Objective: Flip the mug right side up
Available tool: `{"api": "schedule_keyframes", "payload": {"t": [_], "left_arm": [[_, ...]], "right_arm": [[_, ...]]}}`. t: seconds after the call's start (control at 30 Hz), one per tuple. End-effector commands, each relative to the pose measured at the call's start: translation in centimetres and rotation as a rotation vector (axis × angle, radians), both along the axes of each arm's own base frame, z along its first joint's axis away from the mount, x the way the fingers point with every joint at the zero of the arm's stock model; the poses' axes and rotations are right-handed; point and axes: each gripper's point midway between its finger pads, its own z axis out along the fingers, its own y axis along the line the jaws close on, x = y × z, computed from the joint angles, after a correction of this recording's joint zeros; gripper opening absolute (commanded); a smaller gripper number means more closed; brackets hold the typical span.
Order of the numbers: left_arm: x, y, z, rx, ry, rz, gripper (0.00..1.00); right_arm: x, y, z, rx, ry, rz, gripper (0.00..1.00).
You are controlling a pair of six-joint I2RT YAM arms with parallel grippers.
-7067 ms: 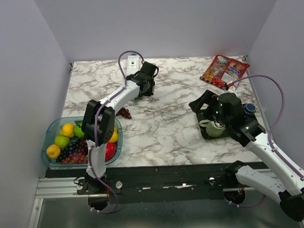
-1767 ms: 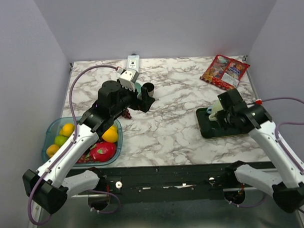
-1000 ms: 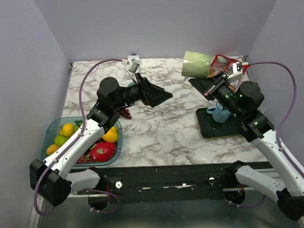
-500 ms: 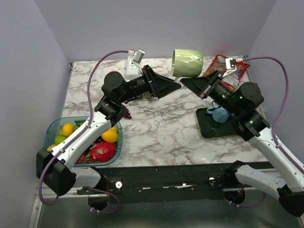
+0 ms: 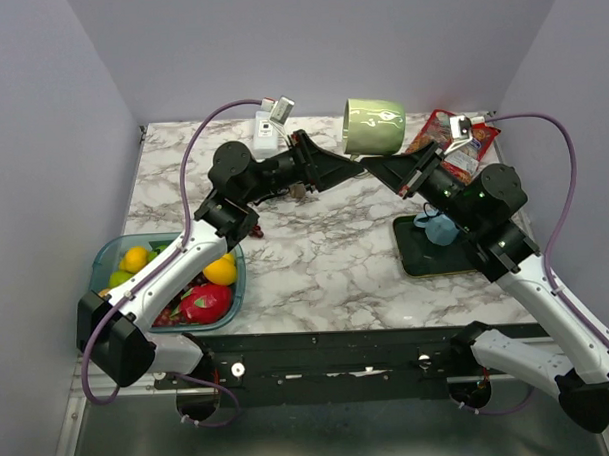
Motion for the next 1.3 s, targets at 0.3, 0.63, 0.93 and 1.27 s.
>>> {"api": "schedule_keyframes", "payload": {"t": [0.3,0.63,0.93,1.27], "left_arm": [[-0.3,-0.7,1.2,-0.017,-0.041,-0.041,0.11],[0.3,-0.4,0.8,0.028,-0.063,0.014,0.00],[2.1,0.4,-1.8,0.200,-0.028,0.130,0.00],[6.0,0.6,-9.3,0.459,0.044,0.244,0.00]], "right_arm": [[-0.8,0.5,1.9,0.019,-0.080,0.033,0.00],[0.7,-0.2,0.3,-0.044,-0.029,-0.050,0.01],[2.8,-2.3,-5.0,-0.246,0.143,-0.206,0.45],[1.8,-6.8,-9.2,-0.338,0.256,-0.383,0.70]]}}
